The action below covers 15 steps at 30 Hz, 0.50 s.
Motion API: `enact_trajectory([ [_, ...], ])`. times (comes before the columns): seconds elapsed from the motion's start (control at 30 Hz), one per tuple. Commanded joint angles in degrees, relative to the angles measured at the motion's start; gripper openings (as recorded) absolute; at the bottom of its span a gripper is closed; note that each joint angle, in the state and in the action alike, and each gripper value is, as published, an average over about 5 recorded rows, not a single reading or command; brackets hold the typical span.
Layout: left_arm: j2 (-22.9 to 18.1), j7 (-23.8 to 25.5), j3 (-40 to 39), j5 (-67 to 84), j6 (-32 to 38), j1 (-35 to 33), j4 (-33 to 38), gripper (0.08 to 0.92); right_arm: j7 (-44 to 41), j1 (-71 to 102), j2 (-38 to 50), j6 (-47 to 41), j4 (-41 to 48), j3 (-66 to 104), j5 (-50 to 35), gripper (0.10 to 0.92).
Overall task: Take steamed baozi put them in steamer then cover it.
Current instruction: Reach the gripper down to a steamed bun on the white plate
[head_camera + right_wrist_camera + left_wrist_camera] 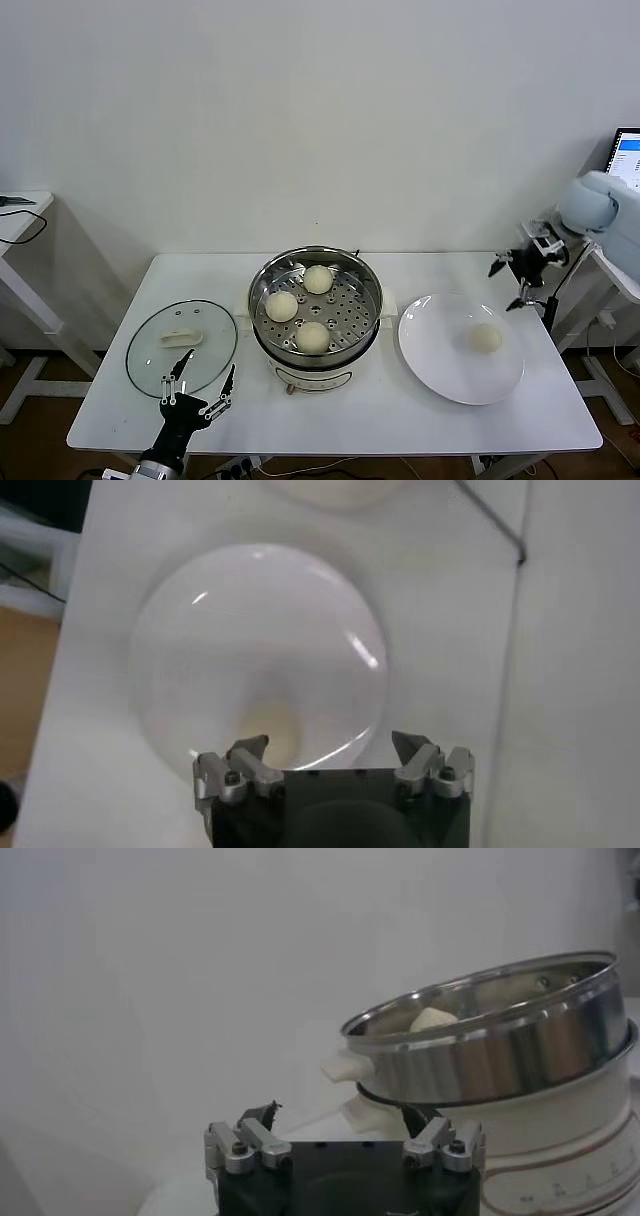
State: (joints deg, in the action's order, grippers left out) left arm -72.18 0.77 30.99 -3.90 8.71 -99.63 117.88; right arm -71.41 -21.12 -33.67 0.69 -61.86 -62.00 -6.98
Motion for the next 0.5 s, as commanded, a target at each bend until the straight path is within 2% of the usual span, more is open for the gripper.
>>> enact_trajectory([
  [0.03,0.01,-0.05,0.15,-0.06,-0.03,-0.22,0.19,0.823,2.75,9.35,0.58,-2.41,3.51,3.50,1.49,0.823],
  [0.5,-0.08,-0.08,0.14,-0.06,0.28,-0.18,-0.46,0.823,6.37,14.35,-5.86,-2.07,9.56,5.69,2.81,0.823],
])
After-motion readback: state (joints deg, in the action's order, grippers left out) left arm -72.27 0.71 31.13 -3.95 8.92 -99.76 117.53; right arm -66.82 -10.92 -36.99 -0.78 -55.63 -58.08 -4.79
